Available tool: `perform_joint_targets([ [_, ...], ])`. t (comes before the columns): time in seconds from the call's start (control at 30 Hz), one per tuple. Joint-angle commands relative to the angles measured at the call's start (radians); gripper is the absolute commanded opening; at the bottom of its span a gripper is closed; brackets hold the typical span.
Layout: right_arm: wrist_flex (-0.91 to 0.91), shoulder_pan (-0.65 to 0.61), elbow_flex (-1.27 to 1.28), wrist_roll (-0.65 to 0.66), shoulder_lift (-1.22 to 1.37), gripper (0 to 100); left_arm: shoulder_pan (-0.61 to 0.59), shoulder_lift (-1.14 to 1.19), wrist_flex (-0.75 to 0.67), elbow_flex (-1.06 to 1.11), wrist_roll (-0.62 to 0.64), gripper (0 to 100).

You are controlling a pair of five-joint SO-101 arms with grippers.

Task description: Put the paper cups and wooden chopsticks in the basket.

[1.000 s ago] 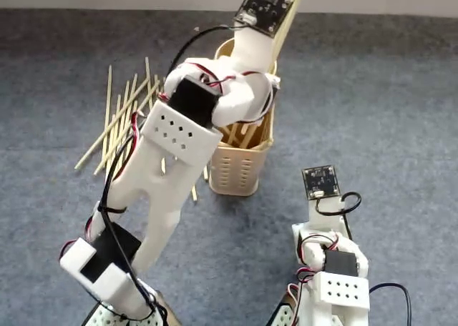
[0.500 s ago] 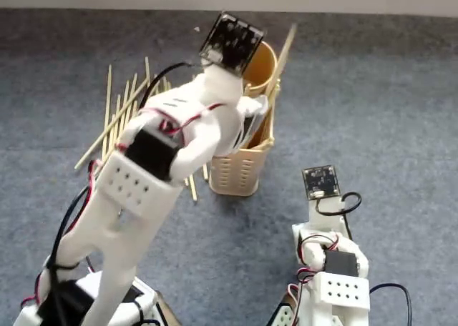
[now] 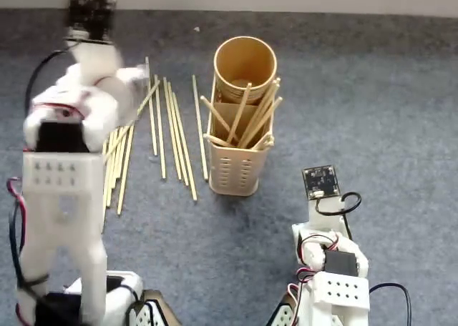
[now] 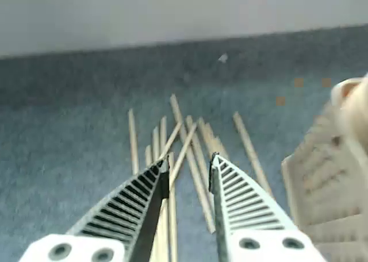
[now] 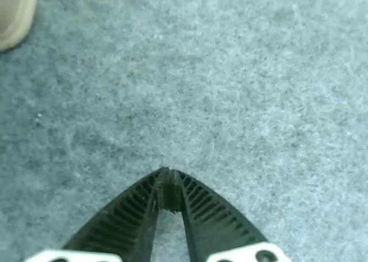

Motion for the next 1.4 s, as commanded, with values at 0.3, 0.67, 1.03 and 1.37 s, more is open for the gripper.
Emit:
perform_joint_targets([
  [0.3, -0.015, -0.008, -0.002, 0.009, -0.01, 0.5, -0.107, 0.746, 0.281, -0.346, -0.287, 22],
  [0.67, -0.015, -0.008, -0.002, 0.009, -0.01, 0.5, -0.168, 1.175, 0.361, -0.707, -0.293, 18],
  [1.03, -0.015, -0.008, -0.002, 0.009, -0.01, 0.5, -0.139, 1.293, 0.433, -0.835, -0.295, 0],
  [1.37, -0.015, -0.008, -0.002, 0.009, -0.01, 0.5, -0.048, 1.271, 0.615, -1.242, -0.245, 0],
])
